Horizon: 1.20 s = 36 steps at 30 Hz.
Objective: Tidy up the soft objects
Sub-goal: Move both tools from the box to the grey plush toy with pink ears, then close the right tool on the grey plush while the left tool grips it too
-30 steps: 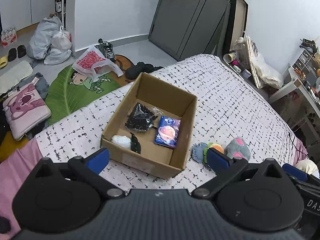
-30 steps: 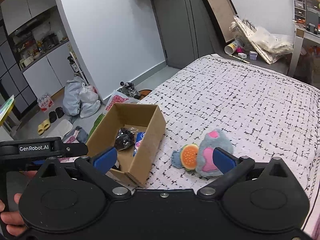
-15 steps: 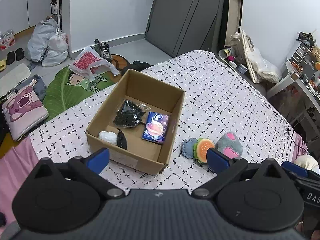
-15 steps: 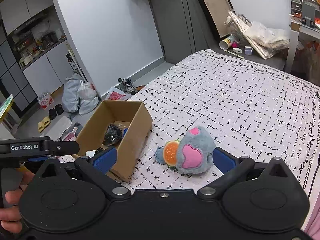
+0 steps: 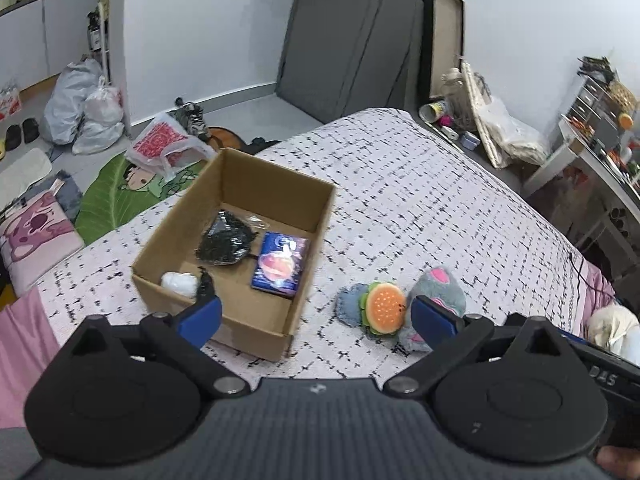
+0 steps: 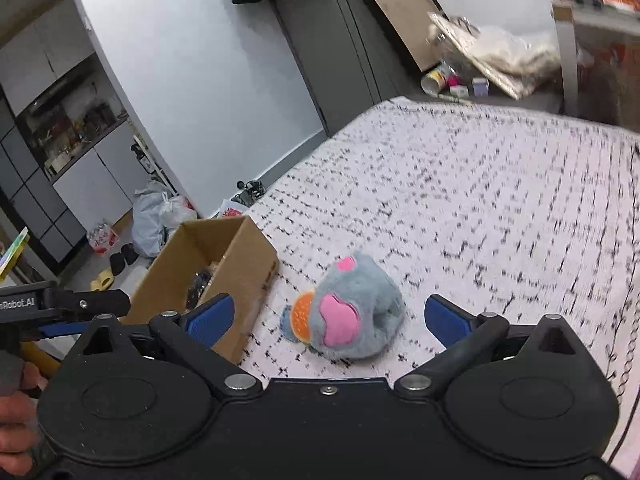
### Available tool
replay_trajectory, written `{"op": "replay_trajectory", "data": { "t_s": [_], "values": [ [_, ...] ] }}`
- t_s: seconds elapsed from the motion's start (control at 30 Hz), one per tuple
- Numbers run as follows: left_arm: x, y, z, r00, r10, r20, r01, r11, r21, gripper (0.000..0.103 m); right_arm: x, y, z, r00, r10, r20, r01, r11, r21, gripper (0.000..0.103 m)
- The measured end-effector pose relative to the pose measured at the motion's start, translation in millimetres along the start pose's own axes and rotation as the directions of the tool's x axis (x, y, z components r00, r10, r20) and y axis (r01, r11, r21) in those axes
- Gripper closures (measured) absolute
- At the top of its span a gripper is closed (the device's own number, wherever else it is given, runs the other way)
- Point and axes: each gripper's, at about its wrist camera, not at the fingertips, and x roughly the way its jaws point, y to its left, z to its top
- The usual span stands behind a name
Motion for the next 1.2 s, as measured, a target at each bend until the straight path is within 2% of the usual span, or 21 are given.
{"op": "replay_trajectory", "data": {
  "t_s": [0.1, 0.2, 0.27, 0.33, 0.43, 0.77, 0.83, 1.1, 1.2],
  "values": [
    [6.9, -9.5, -8.9, 1.0, -0.005, 0.006, 0.005, 1.0, 0.023, 0.003, 5.1, -9.3, 1.8, 1.0, -0.006, -0.021, 0.007, 0.999, 0.034, 0.001],
    [16.7, -17.5, -18.6, 1.0, -0.007, -0.004, 0.007, 1.0, 0.016, 0.004, 5.0, -16.4, 4.6, 1.0, 0.029, -0.009, -0.028, 0.997, 0.074, 0.002],
    [22.3, -22.0, -23.9, 1.0, -0.018, -0.013, 0.018, 1.0, -0.003, 0.009, 7.4, -21.0, 4.4, 0.999, 0.044, -0.011, -0.043, 0.996, 0.08, 0.007],
    [27.0, -27.9, -28.0, 0.999, -0.029, -0.013, 0.029, 1.0, -0.006, 0.01, 12.6, -26.1, 3.3, 0.998, 0.048, -0.028, -0.046, 0.995, 0.086, 0.015],
    [33.5, -37.5, -32.0, 0.999, -0.032, -0.007, 0.032, 0.999, -0.005, 0.017, 20.0, -36.2, 1.8, 0.997, 0.053, -0.055, -0.045, 0.991, 0.128, 0.024],
    [58.3, -48.7, -34.0, 0.998, -0.062, -0.022, 0.061, 0.996, -0.067, 0.046, 43.6, -55.4, -0.7, 0.99, 0.098, -0.1, -0.072, 0.968, 0.242, 0.042],
    [63.1, -48.9, -33.4, 0.997, -0.07, -0.03, 0.067, 0.995, -0.074, 0.049, 49.4, -59.0, -2.5, 0.988, 0.106, -0.11, -0.073, 0.96, 0.269, 0.05],
    [80.1, -53.8, -27.8, 0.995, -0.089, -0.04, 0.085, 0.994, -0.074, 0.05, 71.2, -71.4, -9.7, 0.98, 0.167, -0.111, -0.113, 0.918, 0.38, 0.051],
    [86.9, -53.8, -27.3, 0.994, -0.099, -0.053, 0.094, 0.992, -0.079, 0.05, 79.5, -68.8, -14.6, 0.978, 0.163, -0.129, -0.105, 0.922, 0.373, 0.051]
  ]
}}
